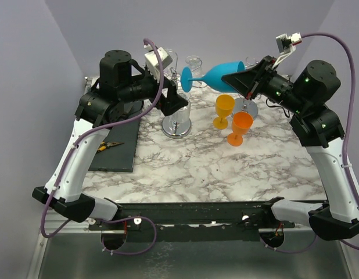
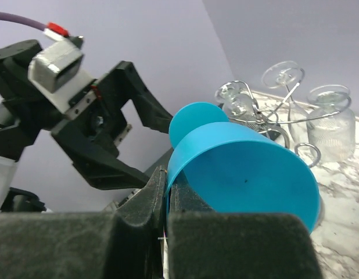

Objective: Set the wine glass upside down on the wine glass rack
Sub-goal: Turn the wine glass upside down at the wine rack.

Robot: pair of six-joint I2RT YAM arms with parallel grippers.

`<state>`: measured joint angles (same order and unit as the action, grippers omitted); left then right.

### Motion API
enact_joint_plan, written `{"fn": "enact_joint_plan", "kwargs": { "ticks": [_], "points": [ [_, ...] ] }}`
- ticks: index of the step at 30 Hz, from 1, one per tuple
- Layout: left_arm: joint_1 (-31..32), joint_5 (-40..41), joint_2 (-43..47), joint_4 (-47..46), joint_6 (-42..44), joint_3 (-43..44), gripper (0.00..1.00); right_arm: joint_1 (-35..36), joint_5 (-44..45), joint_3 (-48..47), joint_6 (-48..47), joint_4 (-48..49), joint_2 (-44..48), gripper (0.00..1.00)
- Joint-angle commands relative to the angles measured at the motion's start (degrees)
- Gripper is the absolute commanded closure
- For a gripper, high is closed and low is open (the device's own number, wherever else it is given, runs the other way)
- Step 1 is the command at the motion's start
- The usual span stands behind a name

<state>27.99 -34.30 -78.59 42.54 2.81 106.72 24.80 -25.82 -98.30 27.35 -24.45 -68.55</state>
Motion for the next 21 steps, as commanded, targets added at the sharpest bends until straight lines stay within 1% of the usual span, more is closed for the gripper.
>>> {"fn": "enact_joint_plan", "kwargs": {
  "ticks": [1,3,5,7,10,11,13,16,18,20,21],
  "points": [
    [0.41,2.92,-1.42,-1.43,-1.62,2.26,0.02,0.08,-5.1,1.52,2.67,7.34,0.23,0.99],
    [0.4,3.58,-1.73,-2.47,-2.05,2.51,0.03,0.03,-5.65,2.56,3.18,8.25,0.51,0.99],
    [0.4,3.16,-2.15,-3.06,-2.48,3.08,0.09,0.03,-6.7,4.23,4.03,10.22,1.01,0.99],
    [0.4,2.03,-2.5,-3.26,-2.48,3.75,0.22,0.01,-7.66,6.03,4.92,12.11,1.39,1.0],
    [0.38,2.16,-2.67,-3.39,-2.05,3.55,0.48,0.07,-8.72,8.59,5.81,15.27,2.4,0.99],
    [0.4,2.55,-2.54,-3.41,-1.78,3.29,0.54,0.06,-9.21,9.54,6.16,16.66,2.78,0.99],
    [0.4,3.45,-2.29,-3.49,-1.27,2.85,0.58,0.02,-10.06,11.02,6.8,18.68,3.47,0.99],
    [0.4,3.98,-1.9,-3.54,-0.56,2.38,0.61,0.05,-10.99,12.56,7.09,20.56,4.31,0.99],
    [0.41,3.89,-1.72,-3.52,-0.14,2.36,0.69,0.06,-12.32,14.07,7.24,22.43,4.99,0.99],
    [0.39,3.84,-1.72,-3.52,0.44,2.58,0.8,0.08,-12.98,15.51,7.59,23.59,5.6,0.9],
    [0.4,4.01,-1.63,-3.54,0.96,2.62,0.86,0.07,-13.15,16.11,7.53,23.7,5.99,0.79]
  ]
}}
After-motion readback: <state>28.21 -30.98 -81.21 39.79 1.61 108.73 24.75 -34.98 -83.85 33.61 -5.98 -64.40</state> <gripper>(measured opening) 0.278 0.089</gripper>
